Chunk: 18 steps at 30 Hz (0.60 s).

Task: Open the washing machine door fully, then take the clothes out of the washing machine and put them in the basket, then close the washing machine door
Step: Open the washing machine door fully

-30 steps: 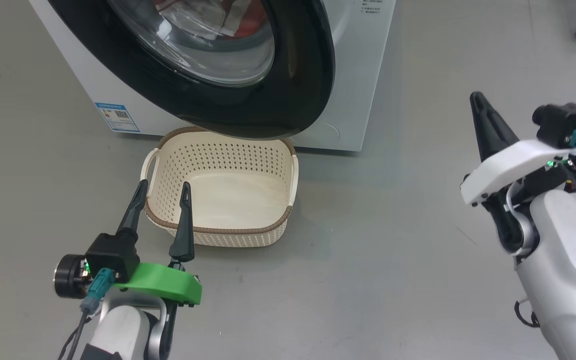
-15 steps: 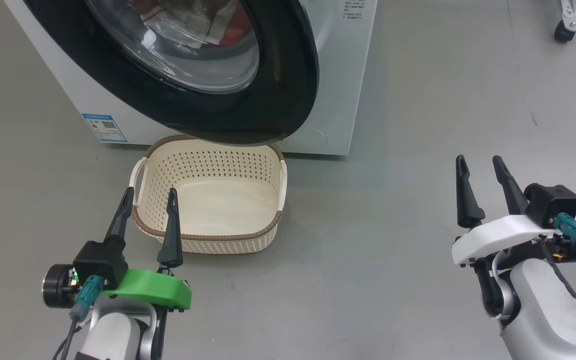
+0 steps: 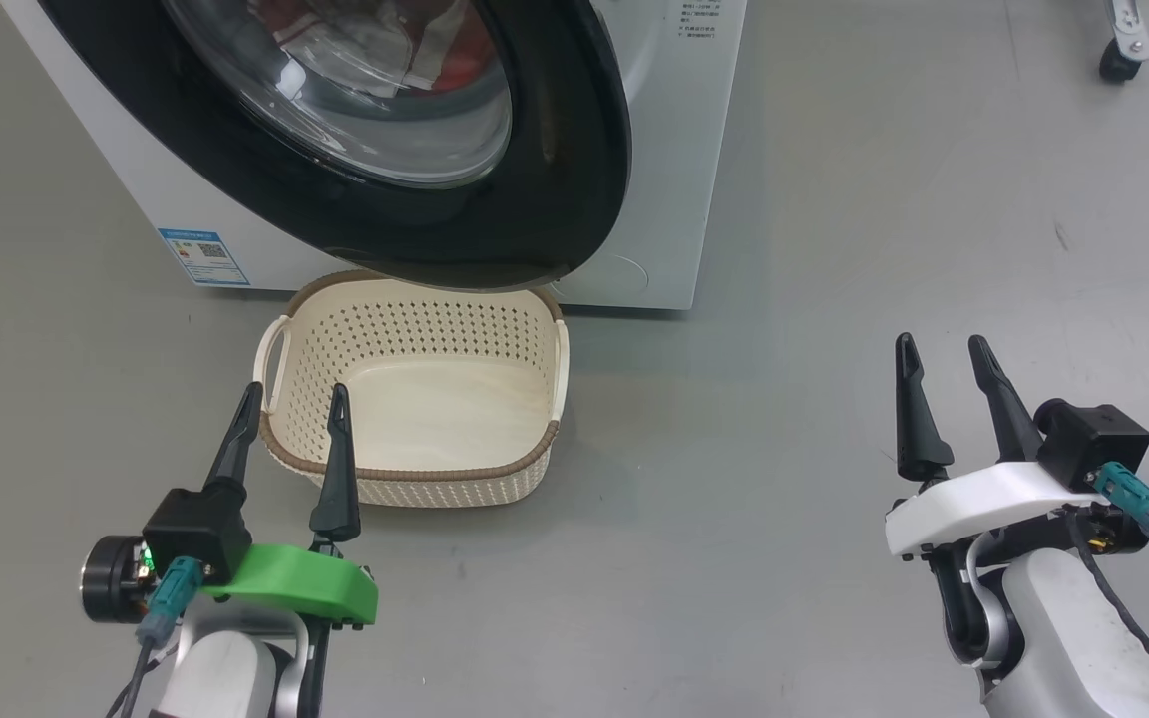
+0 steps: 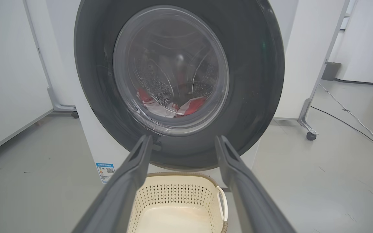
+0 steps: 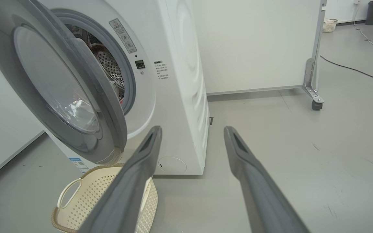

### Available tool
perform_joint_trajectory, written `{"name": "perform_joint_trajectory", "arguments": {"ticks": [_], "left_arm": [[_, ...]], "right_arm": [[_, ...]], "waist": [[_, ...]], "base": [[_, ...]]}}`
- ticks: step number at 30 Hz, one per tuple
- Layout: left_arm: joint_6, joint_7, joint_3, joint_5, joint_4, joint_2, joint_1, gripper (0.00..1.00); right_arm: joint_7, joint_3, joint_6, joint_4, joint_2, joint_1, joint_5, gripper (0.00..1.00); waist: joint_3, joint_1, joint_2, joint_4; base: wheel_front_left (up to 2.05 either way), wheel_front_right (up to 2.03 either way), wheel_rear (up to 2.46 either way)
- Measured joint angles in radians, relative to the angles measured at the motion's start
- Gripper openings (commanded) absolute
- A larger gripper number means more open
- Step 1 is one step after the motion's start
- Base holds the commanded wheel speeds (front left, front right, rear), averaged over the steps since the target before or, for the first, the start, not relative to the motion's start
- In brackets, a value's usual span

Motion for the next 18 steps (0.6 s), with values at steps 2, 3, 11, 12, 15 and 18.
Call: {"name": "perform_joint_trajectory", "arguments": {"ticks": [2, 3, 11, 12, 15, 18], "left_arm": [[-0.002, 0.0, 0.002, 0.001, 0.0, 0.0, 0.001, 1.0], [-0.003, 0.0, 0.002, 0.002, 0.0, 0.0, 0.001, 1.0], [-0.008, 0.0, 0.009, 0.003, 0.0, 0.0, 0.007, 1.0], [-0.008, 0.0, 0.01, 0.003, 0.0, 0.0, 0.008, 1.0], [-0.008, 0.0, 0.013, 0.009, 0.0, 0.0, 0.01, 1.0], [-0.008, 0.0, 0.013, 0.009, 0.001, 0.0, 0.011, 1.0]], "right_arm": [[-0.001, -0.002, 0.0, -0.009, 0.0, 0.006, 0.0, 1.0], [-0.001, -0.002, 0.0, -0.011, 0.0, 0.008, -0.001, 1.0], [-0.001, -0.014, 0.0, -0.05, 0.002, 0.029, -0.027, 1.0], [-0.001, -0.015, 0.0, -0.055, 0.003, 0.032, -0.028, 1.0], [-0.001, -0.016, 0.0, -0.065, 0.005, 0.033, -0.038, 1.0], [-0.001, -0.016, 0.0, -0.069, 0.005, 0.036, -0.046, 1.0]], "waist": [[0.0, 0.0, 0.0, 0.0], [0.0, 0.0, 0.0, 0.001], [0.0, 0.0, 0.0, 0.003], [0.0, 0.0, 0.0, 0.004], [0.0, 0.0, 0.0, 0.004], [0.0, 0.0, 0.0, 0.005]], "base": [[0.0, 0.0, 0.0], [0.0, 0.0, 0.0], [0.0, 0.0, 0.0], [0.0, 0.0, 0.0], [0.0, 0.0, 0.0], [0.0, 0.0, 0.0]]}}
